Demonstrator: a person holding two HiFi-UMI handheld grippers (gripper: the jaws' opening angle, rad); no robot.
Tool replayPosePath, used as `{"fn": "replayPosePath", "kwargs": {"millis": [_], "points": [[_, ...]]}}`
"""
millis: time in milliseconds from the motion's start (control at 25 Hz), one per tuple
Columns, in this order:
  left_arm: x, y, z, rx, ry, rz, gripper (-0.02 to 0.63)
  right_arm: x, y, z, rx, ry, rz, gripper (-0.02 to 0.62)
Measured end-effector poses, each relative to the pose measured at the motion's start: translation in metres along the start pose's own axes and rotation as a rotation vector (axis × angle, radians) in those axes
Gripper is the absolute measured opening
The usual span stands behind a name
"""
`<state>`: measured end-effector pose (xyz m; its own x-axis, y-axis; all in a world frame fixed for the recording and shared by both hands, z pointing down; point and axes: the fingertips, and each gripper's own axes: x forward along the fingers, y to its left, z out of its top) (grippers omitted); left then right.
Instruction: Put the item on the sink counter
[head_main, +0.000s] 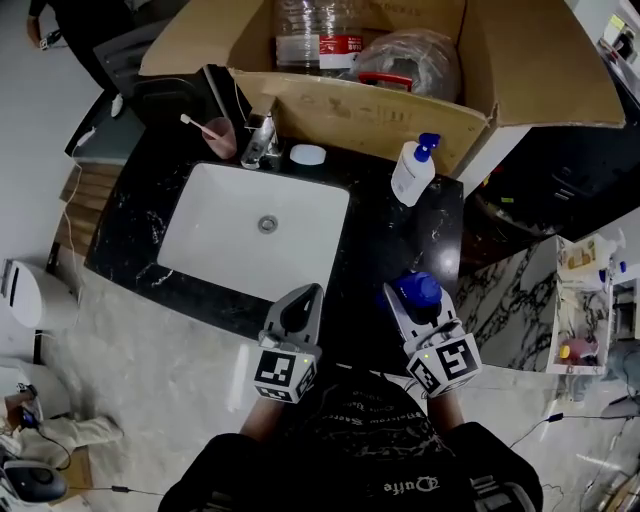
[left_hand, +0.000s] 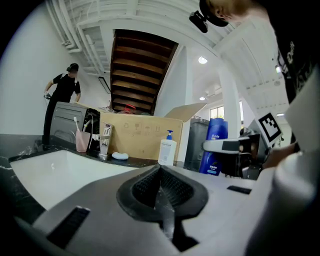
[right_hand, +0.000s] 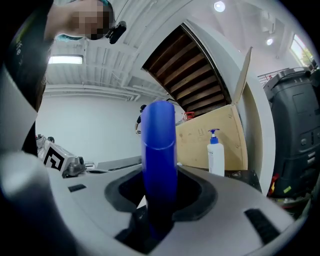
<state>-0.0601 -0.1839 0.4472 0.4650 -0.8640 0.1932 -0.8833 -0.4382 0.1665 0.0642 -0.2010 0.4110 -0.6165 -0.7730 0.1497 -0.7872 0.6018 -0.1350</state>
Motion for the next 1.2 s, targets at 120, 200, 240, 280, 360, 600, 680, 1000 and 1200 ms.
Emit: {"fn": "replayPosePath", "kwargs": {"millis": [120, 200, 240, 280, 360, 600, 680, 1000, 1200], "points": [[0.007, 0.022, 0.008, -0.004, -0.006, -0.011, 0.006, 0.022, -0.002, 0.006, -0.010, 0.000, -0.031, 0.144], [0.009, 0.034, 0.012, -0.004, -0.006, -0.024, 0.006, 0.036, -0.003, 0.011, -0.011, -0.009, -0.052, 0.144], [0.010, 0.041, 0.013, -0.003, -0.006, -0.031, 0.006, 0.042, -0.004, 0.014, -0.011, -0.015, -0.061, 0.144], [0.011, 0.047, 0.014, -0.002, -0.005, -0.037, 0.006, 0.049, -0.004, 0.017, -0.013, -0.021, -0.070, 0.144], [0.013, 0.058, 0.015, -0.002, -0.002, -0.047, 0.006, 0.062, -0.005, 0.023, -0.022, -0.031, -0.089, 0.144], [0.018, 0.087, 0.018, -0.004, 0.000, -0.063, 0.006, 0.100, -0.007, 0.044, -0.072, -0.053, -0.111, 0.143], [0.019, 0.092, 0.021, -0.010, -0.005, -0.062, 0.006, 0.110, -0.011, 0.050, -0.072, -0.056, -0.110, 0.143], [0.020, 0.097, 0.017, -0.030, 0.004, -0.044, 0.006, 0.153, -0.032, 0.071, -0.073, -0.058, -0.100, 0.143], [0.020, 0.095, 0.014, -0.028, 0.017, -0.030, 0.008, 0.175, -0.044, 0.080, -0.084, -0.075, -0.082, 0.143]]}}
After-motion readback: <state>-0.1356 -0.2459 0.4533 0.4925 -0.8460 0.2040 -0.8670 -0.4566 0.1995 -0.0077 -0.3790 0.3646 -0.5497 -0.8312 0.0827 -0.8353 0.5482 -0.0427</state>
